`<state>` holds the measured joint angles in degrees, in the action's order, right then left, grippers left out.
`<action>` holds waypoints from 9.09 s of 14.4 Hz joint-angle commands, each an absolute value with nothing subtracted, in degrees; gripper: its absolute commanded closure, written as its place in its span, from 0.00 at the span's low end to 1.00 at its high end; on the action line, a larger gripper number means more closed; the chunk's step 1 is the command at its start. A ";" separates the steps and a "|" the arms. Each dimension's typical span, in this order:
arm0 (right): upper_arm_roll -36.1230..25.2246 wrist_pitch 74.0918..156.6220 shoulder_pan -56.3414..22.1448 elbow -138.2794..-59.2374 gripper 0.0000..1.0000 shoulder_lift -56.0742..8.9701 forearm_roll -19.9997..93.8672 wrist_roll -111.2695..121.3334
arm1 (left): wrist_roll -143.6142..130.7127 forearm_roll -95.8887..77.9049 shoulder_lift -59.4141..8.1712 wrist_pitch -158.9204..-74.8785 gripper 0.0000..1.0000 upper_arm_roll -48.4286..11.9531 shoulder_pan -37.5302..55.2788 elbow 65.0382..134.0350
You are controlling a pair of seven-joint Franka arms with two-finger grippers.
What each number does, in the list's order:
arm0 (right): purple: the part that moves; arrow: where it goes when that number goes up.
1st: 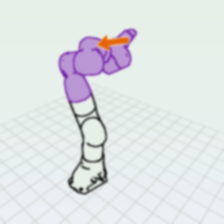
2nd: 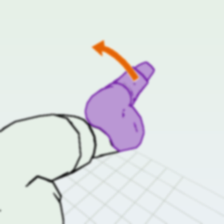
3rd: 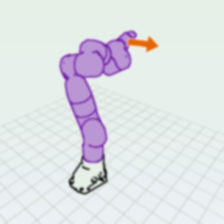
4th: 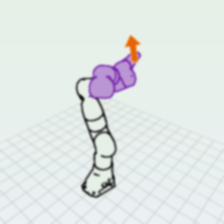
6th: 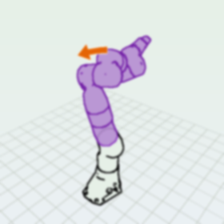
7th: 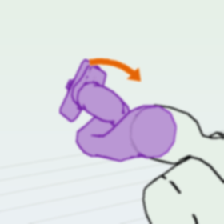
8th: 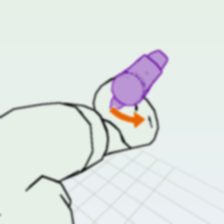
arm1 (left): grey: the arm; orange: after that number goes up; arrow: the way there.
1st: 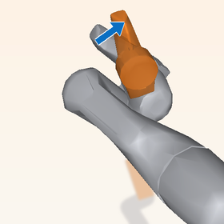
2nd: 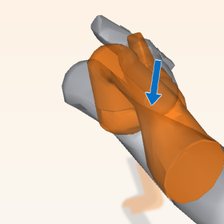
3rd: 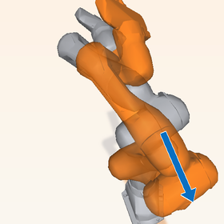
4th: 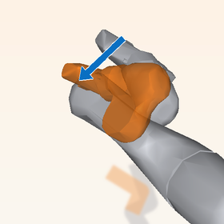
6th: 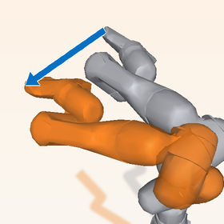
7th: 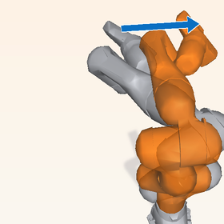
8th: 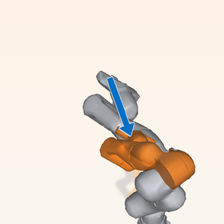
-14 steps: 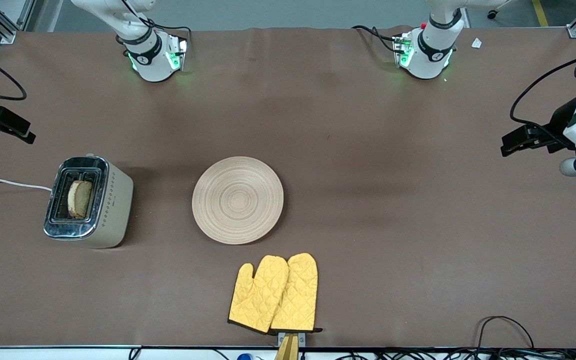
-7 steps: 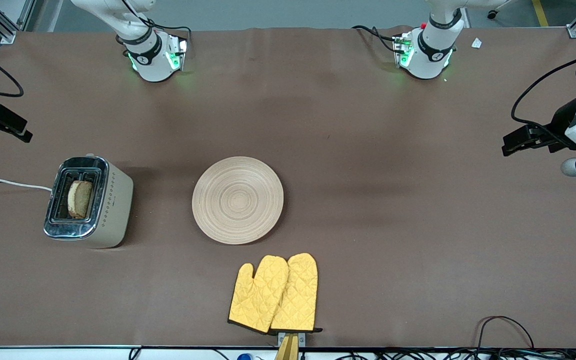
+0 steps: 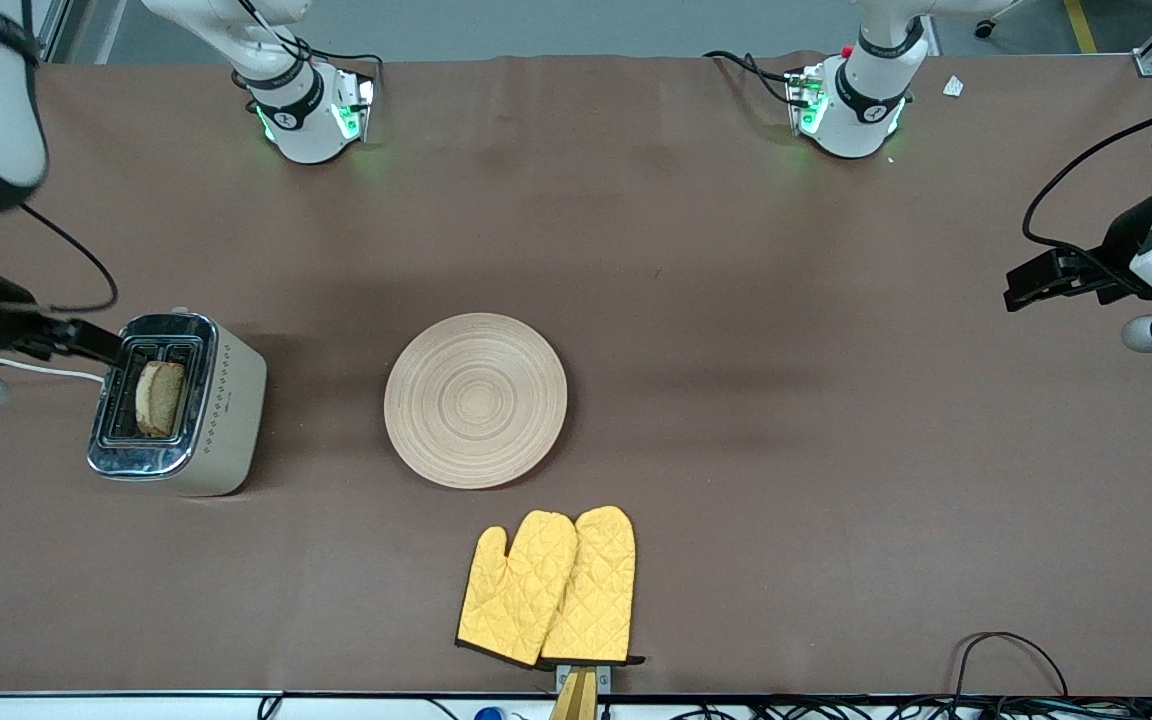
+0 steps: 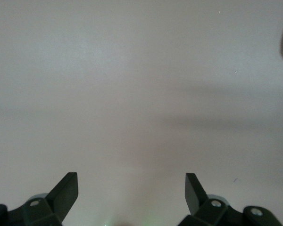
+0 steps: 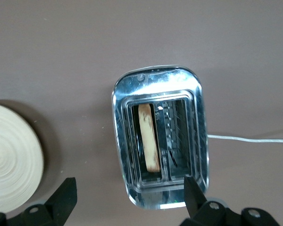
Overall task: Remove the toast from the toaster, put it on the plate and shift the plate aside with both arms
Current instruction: 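Reach the right gripper down to the toast in the toaster, then grasp the toast slice with the right gripper and lift it out, then carry the toast over the plate and release it while the left gripper approaches, then withdraw the right gripper while the left gripper grips the plate rim, then slide the plate with the left gripper away from the toaster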
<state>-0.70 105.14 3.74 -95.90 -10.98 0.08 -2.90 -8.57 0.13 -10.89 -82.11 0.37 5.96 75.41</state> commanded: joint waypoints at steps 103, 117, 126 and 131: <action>-3.78 93.52 0.44 -92.55 0.00 6.15 -0.62 -4.22 | 24.79 -84.90 -54.76 -145.63 1.00 -15.29 27.42 85.34; -3.78 93.52 0.18 -92.55 0.00 5.63 -0.44 -4.13 | 27.68 -69.45 -45.54 -134.14 1.00 -15.38 14.43 96.93; -3.78 93.43 0.18 -92.55 0.00 5.27 0.00 -4.13 | 30.05 -55.83 -42.45 -107.08 1.00 -15.91 -6.92 94.05; -3.78 93.43 -0.09 -92.55 0.00 4.57 0.00 -4.22 | 39.53 -45.29 -43.15 -99.41 1.00 -15.91 -18.26 93.95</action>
